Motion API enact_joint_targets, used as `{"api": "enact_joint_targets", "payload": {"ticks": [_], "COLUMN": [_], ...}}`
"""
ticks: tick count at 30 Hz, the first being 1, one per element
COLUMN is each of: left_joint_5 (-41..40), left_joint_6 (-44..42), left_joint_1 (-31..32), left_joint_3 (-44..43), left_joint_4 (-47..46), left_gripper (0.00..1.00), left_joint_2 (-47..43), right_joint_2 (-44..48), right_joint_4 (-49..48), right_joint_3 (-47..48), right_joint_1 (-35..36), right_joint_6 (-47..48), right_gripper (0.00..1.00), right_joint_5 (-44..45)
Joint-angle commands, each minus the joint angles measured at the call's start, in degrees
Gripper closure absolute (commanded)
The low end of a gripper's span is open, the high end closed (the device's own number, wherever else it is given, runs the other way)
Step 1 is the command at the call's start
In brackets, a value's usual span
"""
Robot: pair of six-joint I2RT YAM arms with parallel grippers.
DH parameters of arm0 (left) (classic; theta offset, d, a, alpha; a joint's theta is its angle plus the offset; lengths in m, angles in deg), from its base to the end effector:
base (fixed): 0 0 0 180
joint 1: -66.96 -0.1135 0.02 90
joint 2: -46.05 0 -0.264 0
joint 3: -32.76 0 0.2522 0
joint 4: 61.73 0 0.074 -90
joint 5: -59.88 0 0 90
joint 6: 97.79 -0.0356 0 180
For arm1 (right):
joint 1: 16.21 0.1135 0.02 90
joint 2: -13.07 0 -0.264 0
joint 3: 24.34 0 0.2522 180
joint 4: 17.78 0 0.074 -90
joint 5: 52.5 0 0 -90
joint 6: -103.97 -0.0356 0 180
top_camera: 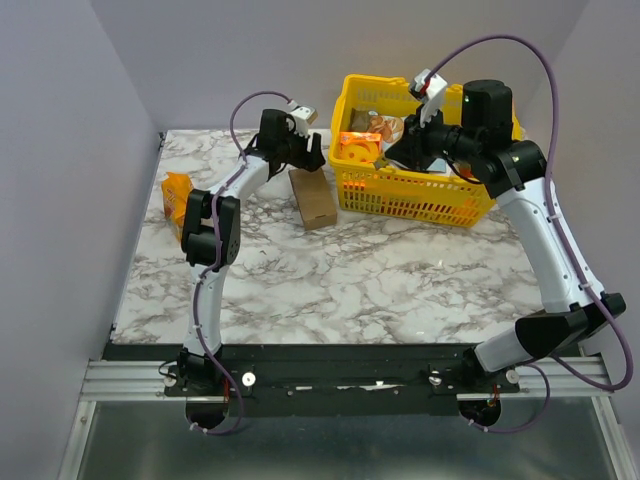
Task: Unpack the express box
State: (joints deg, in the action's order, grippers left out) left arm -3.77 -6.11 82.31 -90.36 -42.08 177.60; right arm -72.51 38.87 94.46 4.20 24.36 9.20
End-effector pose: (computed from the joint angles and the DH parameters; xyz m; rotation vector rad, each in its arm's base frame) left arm 0.5146 -0.1577 0.2243 0.5296 2.0005 -0.6565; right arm 0.2821 0.1230 0.4730 -0.8290 1.7942 0.6015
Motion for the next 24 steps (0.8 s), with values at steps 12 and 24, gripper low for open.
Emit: {"api": "enact_joint_targets", "payload": {"ticks": [12, 24], "left_joint_5": [0.1, 3.4], "left_joint_6": [2.4, 7.3], "left_joint_1": [-1.1, -0.7], "left_joint_3": [6.5, 22.9], "left_joint_4": [9.4, 22.6], "left_gripper": [0.34, 0.49], "left_joint_2": [-2.0, -14.2], "right_joint_2": [-1.3, -1.9], "right_joint_4": [-1.5, -2.2], "right_joint_3": [0.6, -1.5], "right_joint_1": [0.1, 0.1], "right_joint_6": [0.5, 0.9], "right_gripper": [0.99, 1.00], "right_joint_5": [1.1, -1.7]}}
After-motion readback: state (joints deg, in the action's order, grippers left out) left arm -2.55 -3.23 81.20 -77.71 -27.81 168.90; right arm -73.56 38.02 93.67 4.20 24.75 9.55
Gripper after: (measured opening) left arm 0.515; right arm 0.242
